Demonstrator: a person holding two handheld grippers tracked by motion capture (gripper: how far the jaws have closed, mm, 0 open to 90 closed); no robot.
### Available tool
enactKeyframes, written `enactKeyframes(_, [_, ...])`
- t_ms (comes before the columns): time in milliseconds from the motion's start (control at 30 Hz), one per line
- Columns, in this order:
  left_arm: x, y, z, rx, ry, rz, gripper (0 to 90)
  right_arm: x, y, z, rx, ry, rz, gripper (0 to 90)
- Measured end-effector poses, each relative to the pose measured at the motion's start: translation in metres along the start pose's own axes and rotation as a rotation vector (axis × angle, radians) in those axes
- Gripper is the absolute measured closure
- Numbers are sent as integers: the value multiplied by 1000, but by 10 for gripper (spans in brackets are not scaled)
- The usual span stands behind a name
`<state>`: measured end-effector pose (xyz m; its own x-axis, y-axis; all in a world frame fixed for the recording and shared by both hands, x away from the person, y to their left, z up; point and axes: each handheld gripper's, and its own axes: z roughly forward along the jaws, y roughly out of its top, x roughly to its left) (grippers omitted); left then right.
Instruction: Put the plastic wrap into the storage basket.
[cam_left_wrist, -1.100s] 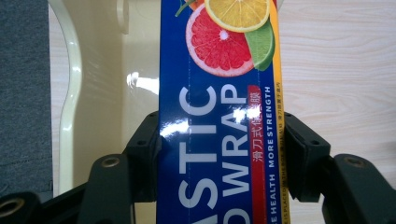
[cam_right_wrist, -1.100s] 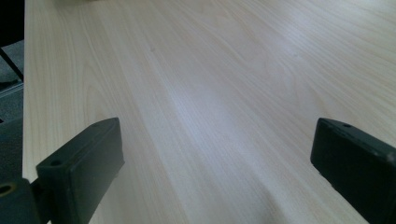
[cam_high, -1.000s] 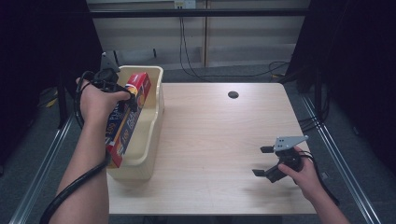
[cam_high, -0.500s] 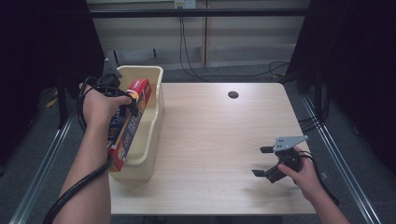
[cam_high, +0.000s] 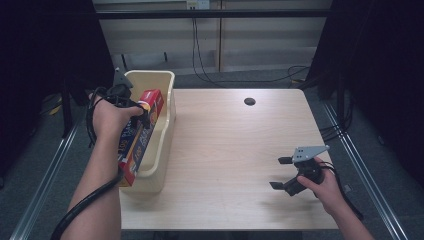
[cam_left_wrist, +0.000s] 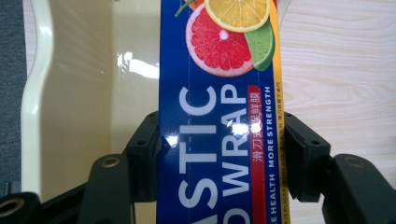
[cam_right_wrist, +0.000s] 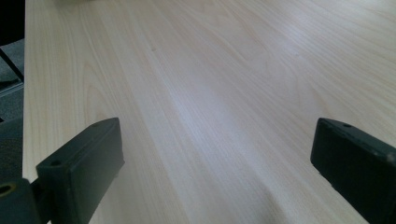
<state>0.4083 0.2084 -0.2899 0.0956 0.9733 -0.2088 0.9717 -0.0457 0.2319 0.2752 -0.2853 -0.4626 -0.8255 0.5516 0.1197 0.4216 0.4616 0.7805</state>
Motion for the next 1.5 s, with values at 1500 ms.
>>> enactKeyframes(1500, [1, -5, 37, 86, -6, -37, 404, 0, 0, 1, 0, -3, -8, 23])
